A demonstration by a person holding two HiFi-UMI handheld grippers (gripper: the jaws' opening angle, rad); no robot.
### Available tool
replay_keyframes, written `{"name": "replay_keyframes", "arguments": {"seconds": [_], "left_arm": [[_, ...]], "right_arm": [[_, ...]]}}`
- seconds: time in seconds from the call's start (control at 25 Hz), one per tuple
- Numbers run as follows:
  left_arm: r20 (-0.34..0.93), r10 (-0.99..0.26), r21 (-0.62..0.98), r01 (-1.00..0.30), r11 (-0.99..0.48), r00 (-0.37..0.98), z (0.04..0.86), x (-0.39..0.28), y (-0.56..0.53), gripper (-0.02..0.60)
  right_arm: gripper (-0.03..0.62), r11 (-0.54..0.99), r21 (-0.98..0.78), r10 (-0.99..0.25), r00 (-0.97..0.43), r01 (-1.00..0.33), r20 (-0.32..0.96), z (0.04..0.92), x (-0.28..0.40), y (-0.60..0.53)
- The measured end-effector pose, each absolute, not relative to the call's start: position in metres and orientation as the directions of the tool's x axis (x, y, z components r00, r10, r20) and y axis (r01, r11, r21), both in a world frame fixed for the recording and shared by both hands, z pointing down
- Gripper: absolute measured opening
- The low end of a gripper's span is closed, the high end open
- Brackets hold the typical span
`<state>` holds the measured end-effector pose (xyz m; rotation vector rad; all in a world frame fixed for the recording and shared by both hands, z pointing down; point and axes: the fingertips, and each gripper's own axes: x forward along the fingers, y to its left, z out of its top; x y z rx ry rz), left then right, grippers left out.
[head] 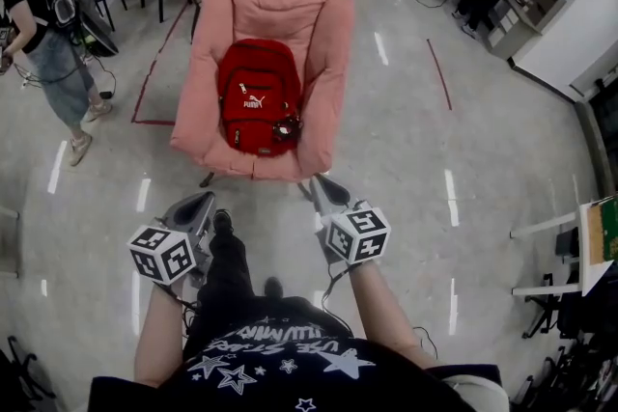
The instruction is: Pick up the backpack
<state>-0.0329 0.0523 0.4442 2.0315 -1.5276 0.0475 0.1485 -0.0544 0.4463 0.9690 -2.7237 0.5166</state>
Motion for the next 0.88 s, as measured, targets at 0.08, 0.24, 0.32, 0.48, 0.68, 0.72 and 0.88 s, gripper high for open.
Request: {"name": "replay_keyframes", "arguments": {"seconds": [0.08, 0.24, 0.32, 0.48, 0.68, 0.72, 0.88], "left_arm": [[0.358, -0.867, 0.434, -0.884, -0.174, 0.346, 0.445, -0.042, 0.038, 0.008], [0.347, -0.86, 0.452, -0.87, -0.196, 0.374, 0.454, -0.059, 0.001, 0.008], [0.345, -0.853, 0.459, -0.863, -0.21, 0.391, 0.456, -0.067, -0.016, 0.008], [0.34, -0.844, 0.467, -0.853, -0.231, 0.415, 0.459, -0.092, -0.058, 0.008], [0.342, -0.828, 0.482, -0.84, -0.25, 0.443, 0.467, -0.132, -0.118, 0.008], [0.342, -0.825, 0.483, -0.837, -0.256, 0.45, 0.467, -0.14, -0.13, 0.008], [0.346, -0.807, 0.482, -0.828, -0.285, 0.479, 0.467, -0.165, -0.175, 0.007]], "right_arm": [[0.0, 0.722, -0.249, -0.574, -0.76, -0.646, 0.305, 0.447, 0.142, -0.063], [0.0, 0.705, -0.237, -0.593, -0.738, -0.669, 0.322, 0.454, 0.13, -0.09], [0.0, 0.695, -0.234, -0.6, -0.728, -0.68, 0.333, 0.457, 0.122, -0.106], [0.0, 0.683, -0.225, -0.617, -0.714, -0.695, 0.332, 0.455, 0.099, -0.144], [0.0, 0.655, -0.226, -0.639, -0.688, -0.721, 0.342, 0.459, 0.059, -0.199], [0.0, 0.65, -0.226, -0.644, -0.684, -0.725, 0.344, 0.459, 0.052, -0.209], [0.0, 0.624, -0.224, -0.666, -0.659, -0.749, 0.349, 0.455, 0.025, -0.249]]}}
